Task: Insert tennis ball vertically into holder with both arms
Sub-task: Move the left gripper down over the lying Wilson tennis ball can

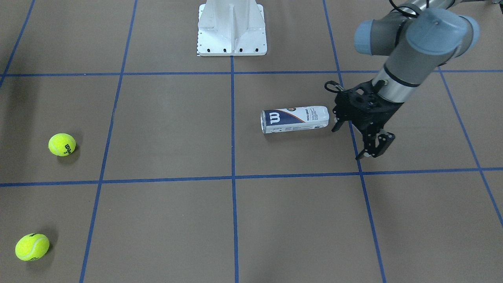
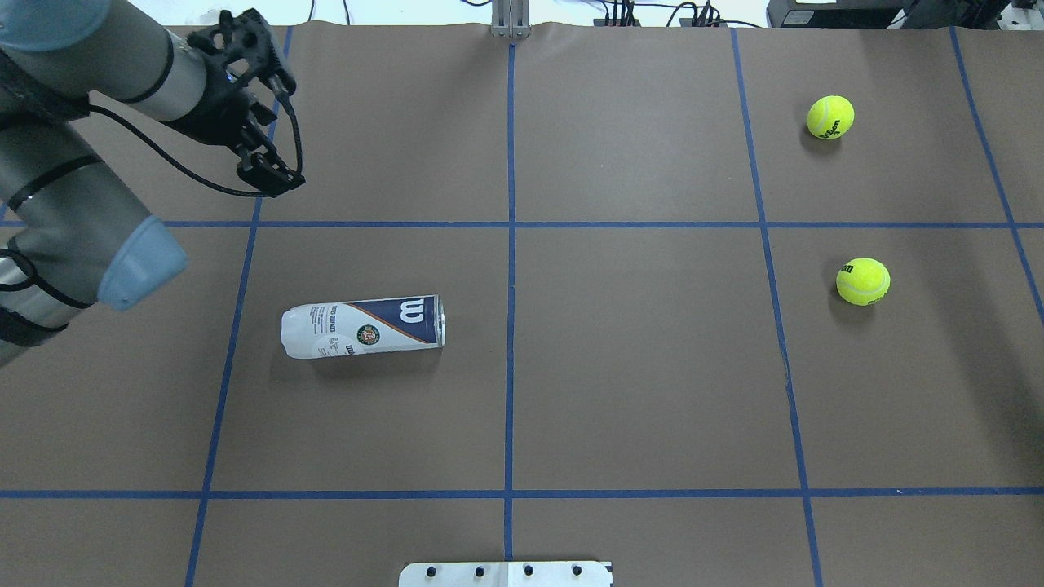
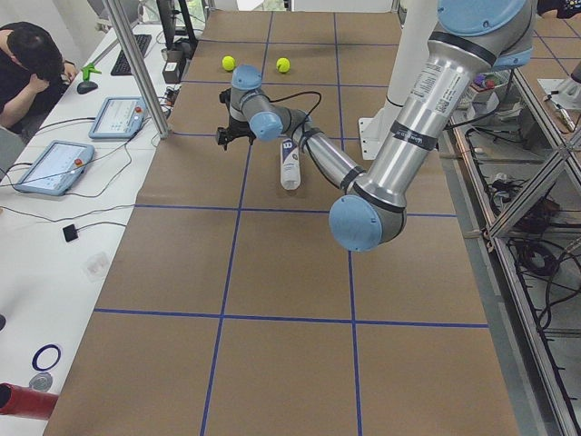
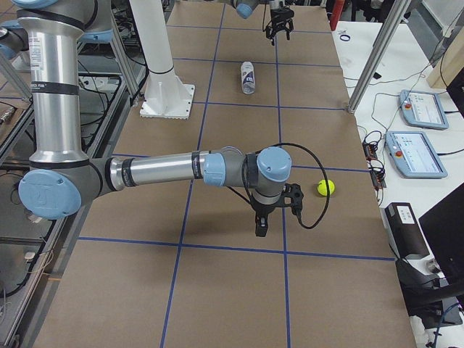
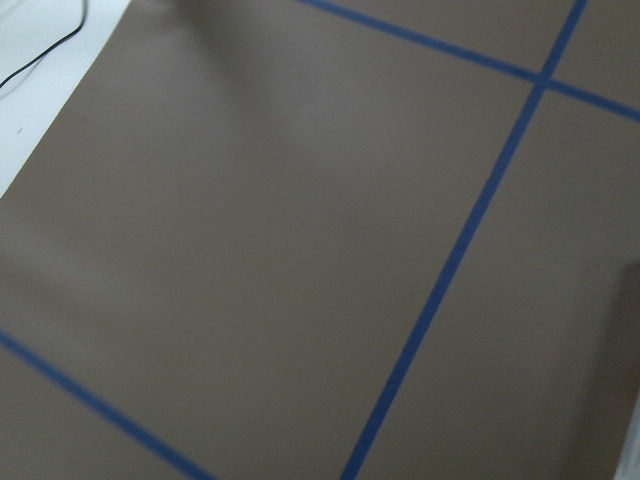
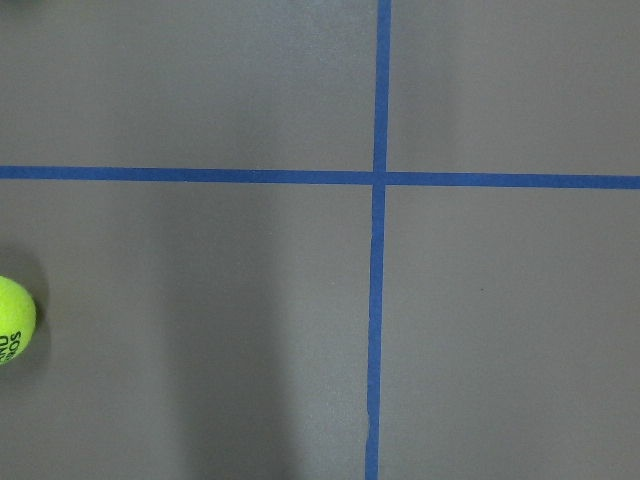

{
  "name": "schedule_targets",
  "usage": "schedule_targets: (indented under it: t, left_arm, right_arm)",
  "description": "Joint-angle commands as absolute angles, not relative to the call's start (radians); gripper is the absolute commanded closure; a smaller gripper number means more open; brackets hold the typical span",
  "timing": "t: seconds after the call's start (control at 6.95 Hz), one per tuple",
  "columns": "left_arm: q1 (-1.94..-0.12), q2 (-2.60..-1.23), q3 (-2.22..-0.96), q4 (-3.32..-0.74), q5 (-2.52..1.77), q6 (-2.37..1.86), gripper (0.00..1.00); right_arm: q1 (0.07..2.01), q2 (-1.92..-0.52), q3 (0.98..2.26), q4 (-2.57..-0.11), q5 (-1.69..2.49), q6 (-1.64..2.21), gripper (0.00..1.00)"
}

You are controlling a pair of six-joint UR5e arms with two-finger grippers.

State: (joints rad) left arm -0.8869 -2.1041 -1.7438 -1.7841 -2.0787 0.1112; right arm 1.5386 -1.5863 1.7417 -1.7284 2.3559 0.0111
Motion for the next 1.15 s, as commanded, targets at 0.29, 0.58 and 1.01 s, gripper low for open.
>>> schedule_targets:
  t: [0.29, 0.58, 1.01]
  left_arm:
    - [-0.698, -2.321, -1.694, -1.536, -2.046, 0.184, 0.01]
    - [-0.626, -2.318, -1.678, -1.536, -1.934, 0.261, 0.01]
    - [-0.542, -2.316, -1.640, -1.536, -1.838, 0.262, 0.01]
  right_arm:
    - [1.539, -1.586, 1.743, -1.729, 2.358, 0.011, 0.01]
    - [1.539, -1.585, 1.741, -1.727, 2.368, 0.011, 0.01]
    - [1.539, -1.586, 1.738, -1.729, 2.368, 0.011, 0.01]
